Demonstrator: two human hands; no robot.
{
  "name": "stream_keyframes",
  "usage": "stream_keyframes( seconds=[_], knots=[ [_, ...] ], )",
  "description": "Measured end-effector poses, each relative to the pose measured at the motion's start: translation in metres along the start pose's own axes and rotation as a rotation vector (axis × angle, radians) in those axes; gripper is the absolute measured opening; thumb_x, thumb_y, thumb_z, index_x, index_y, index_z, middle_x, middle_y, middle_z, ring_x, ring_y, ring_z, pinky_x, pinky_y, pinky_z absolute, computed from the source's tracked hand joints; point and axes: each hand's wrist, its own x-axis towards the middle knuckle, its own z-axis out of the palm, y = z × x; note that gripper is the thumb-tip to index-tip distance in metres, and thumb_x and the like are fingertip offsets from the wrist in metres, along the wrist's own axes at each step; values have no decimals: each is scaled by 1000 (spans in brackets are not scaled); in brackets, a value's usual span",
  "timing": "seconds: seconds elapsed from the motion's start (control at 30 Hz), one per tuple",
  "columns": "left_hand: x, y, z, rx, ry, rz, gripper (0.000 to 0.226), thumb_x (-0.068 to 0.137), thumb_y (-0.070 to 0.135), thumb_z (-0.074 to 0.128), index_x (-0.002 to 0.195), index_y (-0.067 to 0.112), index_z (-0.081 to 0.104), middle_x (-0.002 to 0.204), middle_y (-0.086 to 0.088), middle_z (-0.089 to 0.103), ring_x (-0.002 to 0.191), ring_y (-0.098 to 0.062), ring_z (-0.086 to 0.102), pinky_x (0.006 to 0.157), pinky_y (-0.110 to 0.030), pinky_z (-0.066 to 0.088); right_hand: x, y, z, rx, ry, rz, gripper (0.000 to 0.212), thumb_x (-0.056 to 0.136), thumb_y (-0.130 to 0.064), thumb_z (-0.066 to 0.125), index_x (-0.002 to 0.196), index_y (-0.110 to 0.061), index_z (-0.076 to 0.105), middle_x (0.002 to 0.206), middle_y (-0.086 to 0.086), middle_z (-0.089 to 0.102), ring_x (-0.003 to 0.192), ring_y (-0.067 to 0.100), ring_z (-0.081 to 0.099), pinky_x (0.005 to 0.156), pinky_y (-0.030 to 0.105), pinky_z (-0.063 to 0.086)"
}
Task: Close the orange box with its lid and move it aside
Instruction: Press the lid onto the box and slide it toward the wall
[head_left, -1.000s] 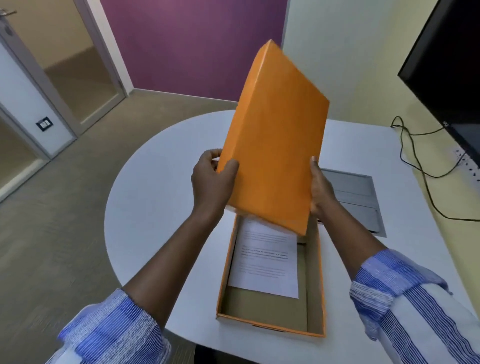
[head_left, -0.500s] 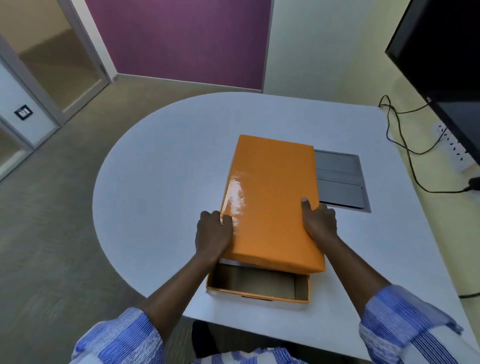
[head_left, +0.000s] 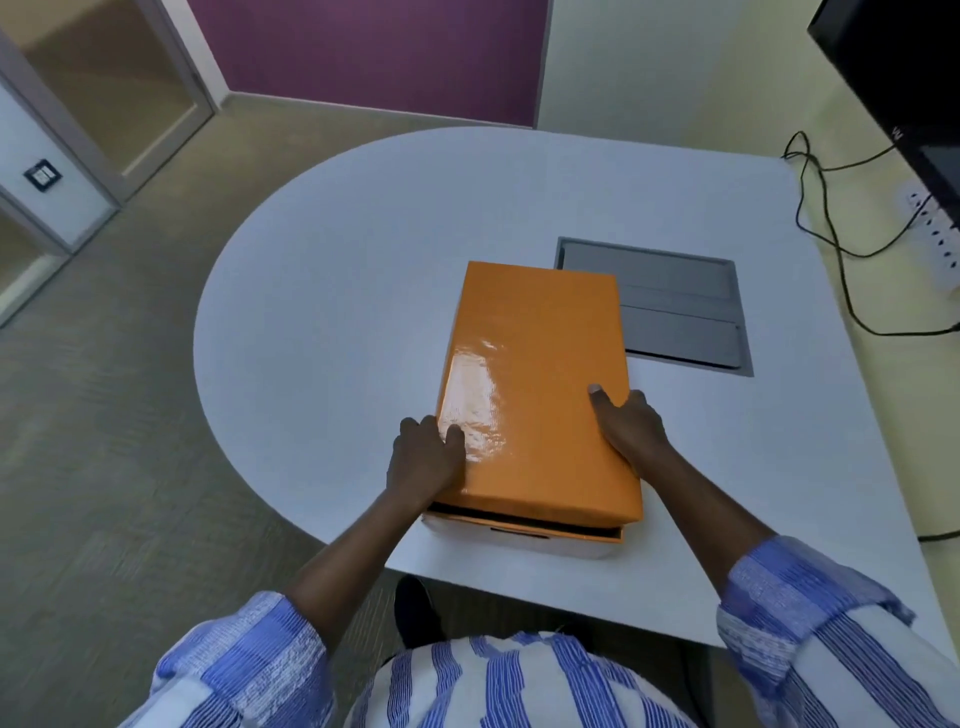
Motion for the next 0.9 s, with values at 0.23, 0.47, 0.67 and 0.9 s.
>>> stream_keyframes(
  seconds=[0.23,0.47,0.67,0.9],
  knots=[
    [-7,-9,-18,107,-232,-39,67,90,56,64,128,1,57,128,-16,66,93,-31,71,81,-41,62,-28,17,-21,-10,-267,57,89,81,-68,67,148,-17,37,141,10,57,118,33,61,91,50,56],
    [-13,-24,-16,33,-293,-75,53,83,52,76,103,4,63,96,-12,71,82,-24,69,73,-35,58,-54,48,-30,-87,-437,65,98,78,-54,78,154,-22,26,146,7,50,120,30,59,84,41,59],
    [-16,-32,-11,0,-399,7,45,83,45,79,108,24,48,89,10,57,76,-7,55,60,-22,45,-60,59,-28,-140,-511,-3,103,78,-44,81,156,-24,17,149,5,43,125,29,51,84,38,58],
    [-19,-28,-4,145,-430,40,73,81,49,80,136,11,51,122,-9,67,104,-28,68,92,-43,59,-57,64,-20,-219,-508,-8,116,71,-44,87,157,-24,12,151,5,39,121,27,47,76,36,54]
  ],
)
